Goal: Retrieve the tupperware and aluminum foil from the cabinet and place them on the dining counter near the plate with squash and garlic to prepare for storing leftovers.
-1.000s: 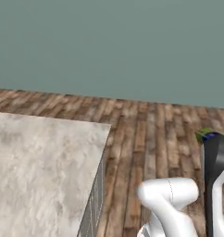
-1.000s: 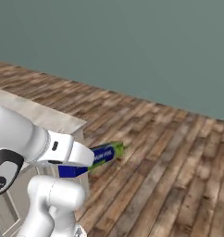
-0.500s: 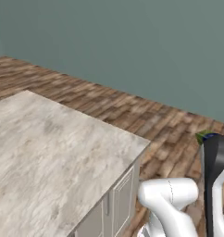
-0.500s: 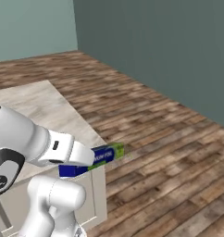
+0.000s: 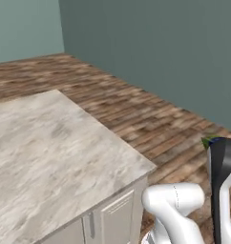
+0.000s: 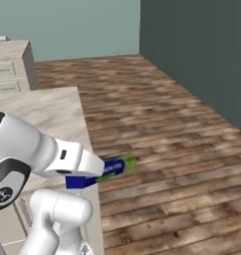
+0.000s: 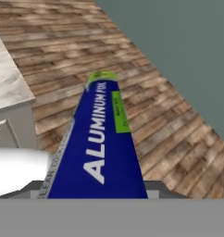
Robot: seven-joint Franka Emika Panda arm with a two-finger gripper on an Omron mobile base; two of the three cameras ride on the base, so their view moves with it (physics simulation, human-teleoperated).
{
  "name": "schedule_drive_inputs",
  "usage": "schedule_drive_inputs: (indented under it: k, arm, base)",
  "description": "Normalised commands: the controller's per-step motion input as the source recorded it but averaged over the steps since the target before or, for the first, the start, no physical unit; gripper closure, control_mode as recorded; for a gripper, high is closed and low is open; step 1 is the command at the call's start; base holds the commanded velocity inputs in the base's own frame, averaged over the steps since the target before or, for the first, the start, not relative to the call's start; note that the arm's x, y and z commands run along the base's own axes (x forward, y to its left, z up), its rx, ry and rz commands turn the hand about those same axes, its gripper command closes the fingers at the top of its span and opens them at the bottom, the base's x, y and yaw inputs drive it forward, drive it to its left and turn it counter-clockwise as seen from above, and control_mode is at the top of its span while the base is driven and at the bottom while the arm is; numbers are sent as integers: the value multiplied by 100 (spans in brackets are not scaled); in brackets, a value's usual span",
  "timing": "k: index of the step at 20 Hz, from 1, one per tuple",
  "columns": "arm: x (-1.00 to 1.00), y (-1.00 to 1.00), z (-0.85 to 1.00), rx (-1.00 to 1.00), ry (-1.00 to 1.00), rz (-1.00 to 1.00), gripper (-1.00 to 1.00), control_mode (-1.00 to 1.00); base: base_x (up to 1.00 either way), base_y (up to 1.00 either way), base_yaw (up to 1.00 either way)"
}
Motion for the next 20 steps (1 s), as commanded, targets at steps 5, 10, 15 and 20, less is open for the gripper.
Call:
schedule_drive_inputs:
  k: [5, 10, 15, 20]
  arm:
    - [0, 0, 0, 0, 0, 0, 100, 100]
    - [0, 0, 0, 0, 0, 0, 100, 100]
    - [0, 0, 0, 0, 0, 0, 100, 100]
    - [0, 0, 0, 0, 0, 0, 100, 100]
  base:
    - [33, -91, 43]
    - [37, -94, 41]
    - [68, -99, 33]
    - [98, -87, 33]
